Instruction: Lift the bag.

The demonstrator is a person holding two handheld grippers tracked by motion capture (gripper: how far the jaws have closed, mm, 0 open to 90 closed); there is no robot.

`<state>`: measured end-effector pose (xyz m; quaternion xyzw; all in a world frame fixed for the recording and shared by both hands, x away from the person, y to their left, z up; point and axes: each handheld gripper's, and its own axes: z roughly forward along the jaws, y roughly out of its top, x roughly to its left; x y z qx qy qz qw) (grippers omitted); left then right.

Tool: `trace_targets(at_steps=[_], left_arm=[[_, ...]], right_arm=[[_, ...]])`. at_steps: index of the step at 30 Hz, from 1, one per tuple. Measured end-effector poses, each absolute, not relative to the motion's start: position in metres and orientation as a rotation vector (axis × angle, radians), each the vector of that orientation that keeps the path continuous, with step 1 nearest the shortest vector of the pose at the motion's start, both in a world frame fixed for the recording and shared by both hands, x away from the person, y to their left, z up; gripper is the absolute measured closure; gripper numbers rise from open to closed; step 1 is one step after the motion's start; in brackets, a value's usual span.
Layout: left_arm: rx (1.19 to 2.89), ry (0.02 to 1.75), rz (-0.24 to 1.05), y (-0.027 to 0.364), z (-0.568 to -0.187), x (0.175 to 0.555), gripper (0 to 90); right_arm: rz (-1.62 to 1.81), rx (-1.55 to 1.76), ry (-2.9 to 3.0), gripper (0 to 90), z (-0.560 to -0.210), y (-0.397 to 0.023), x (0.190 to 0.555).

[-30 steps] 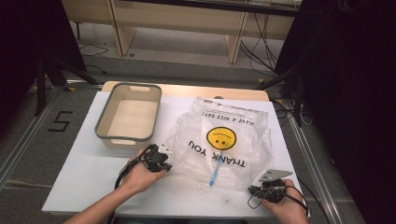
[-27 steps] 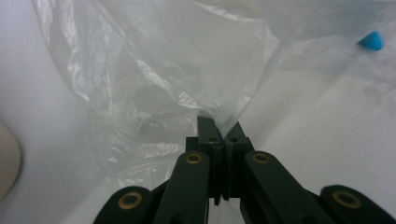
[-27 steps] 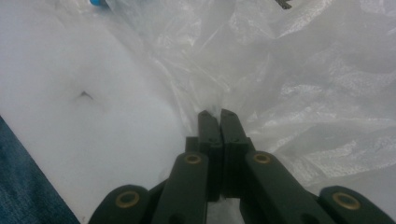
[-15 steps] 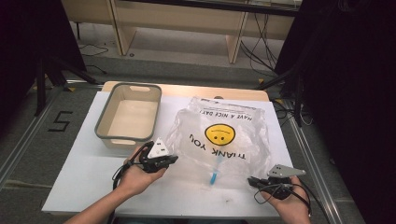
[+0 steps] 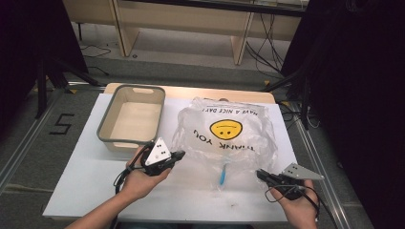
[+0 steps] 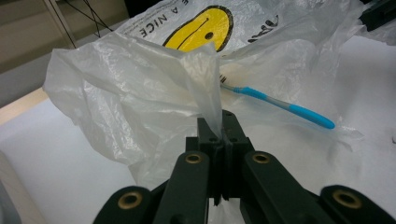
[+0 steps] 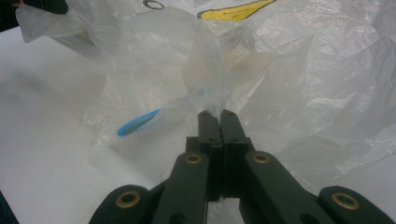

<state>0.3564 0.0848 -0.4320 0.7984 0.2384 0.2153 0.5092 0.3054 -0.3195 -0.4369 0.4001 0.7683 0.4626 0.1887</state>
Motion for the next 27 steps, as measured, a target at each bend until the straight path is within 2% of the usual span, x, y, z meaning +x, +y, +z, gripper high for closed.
trace_targets(at_steps=[27], left_arm=[[1.818, 0.498, 0.647, 0.08, -0.41, 0.357, 89.1]], right_arm=[[1.42, 1.123, 1.994, 90.0, -0.423, -0.315, 0.308]])
